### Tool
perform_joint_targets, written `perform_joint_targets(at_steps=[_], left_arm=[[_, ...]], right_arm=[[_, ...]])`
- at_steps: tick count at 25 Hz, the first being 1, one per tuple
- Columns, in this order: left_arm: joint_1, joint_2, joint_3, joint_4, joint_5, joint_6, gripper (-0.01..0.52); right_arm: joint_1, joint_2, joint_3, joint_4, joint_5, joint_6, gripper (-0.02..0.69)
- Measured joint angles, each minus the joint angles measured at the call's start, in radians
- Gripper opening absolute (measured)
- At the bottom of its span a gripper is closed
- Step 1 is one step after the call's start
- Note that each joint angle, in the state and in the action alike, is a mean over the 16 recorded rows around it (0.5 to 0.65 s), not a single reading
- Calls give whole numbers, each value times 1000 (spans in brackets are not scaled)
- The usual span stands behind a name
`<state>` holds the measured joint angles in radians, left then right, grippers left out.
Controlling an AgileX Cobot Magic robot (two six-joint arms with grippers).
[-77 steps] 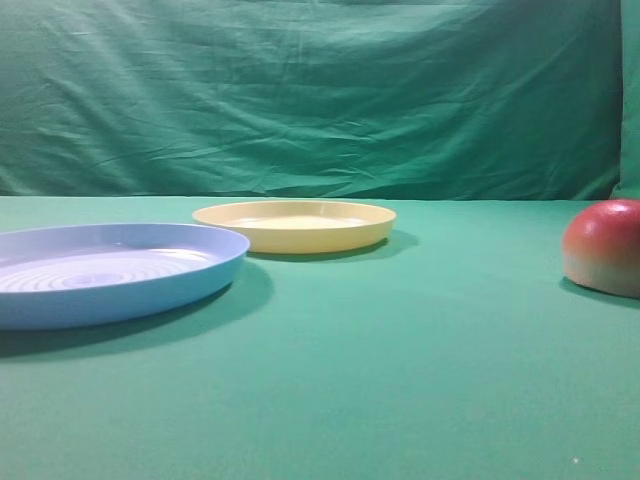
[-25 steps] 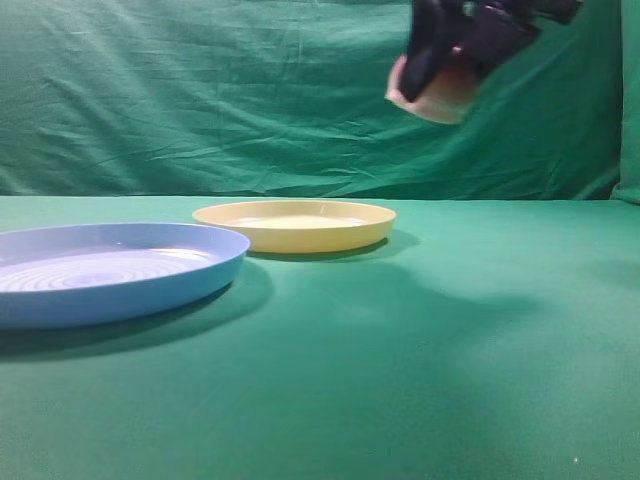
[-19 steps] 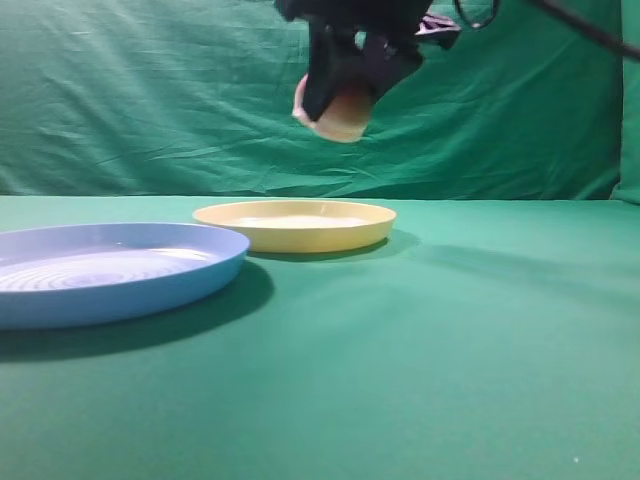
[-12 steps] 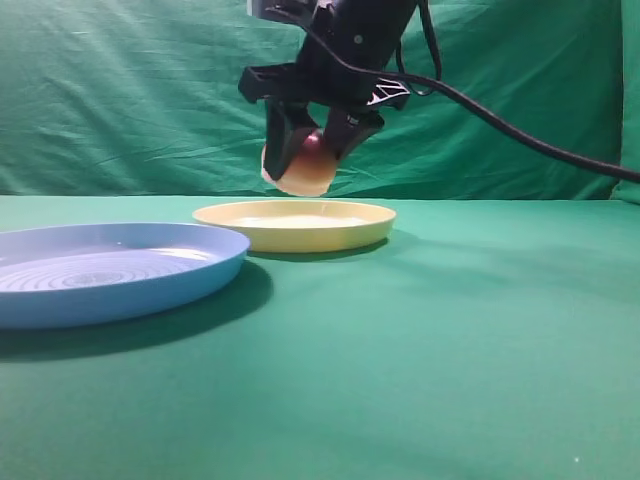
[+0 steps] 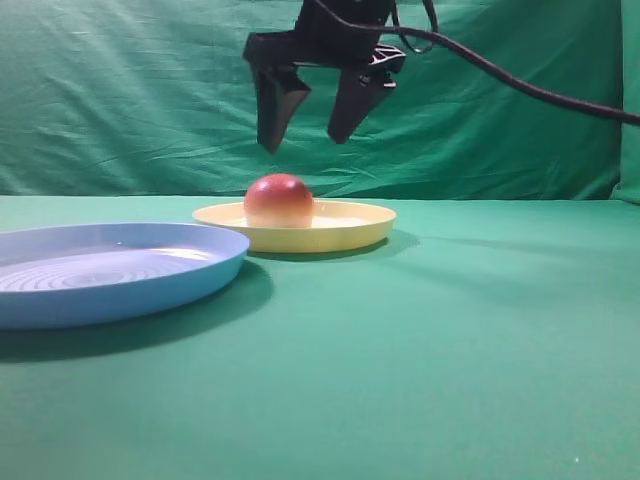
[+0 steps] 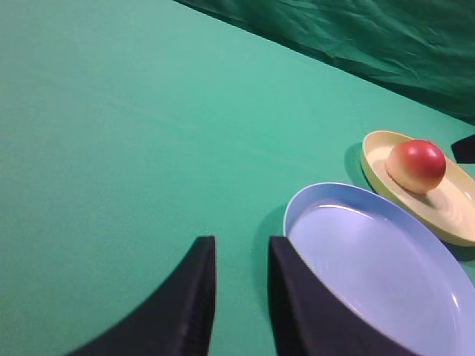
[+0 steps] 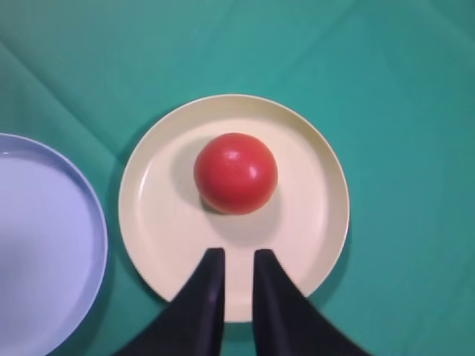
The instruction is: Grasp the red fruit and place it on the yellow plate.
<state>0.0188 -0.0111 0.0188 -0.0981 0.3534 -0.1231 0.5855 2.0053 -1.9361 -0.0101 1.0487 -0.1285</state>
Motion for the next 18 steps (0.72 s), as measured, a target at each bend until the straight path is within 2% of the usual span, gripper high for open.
perform_joint_targets(at_steps=[4, 7, 11, 18], left_arm=[[0, 0, 0, 0, 0, 0, 157], [0, 0, 0, 0, 0, 0, 157], [0, 0, 0, 0, 0, 0, 157], [0, 0, 0, 0, 0, 0, 157]], right_arm=[[2, -72, -41, 18, 110, 26, 86], [7, -134, -54, 36, 163, 42, 25], [14, -223, -56, 63, 201, 52, 0], [26, -418, 11, 96, 214, 49, 0]])
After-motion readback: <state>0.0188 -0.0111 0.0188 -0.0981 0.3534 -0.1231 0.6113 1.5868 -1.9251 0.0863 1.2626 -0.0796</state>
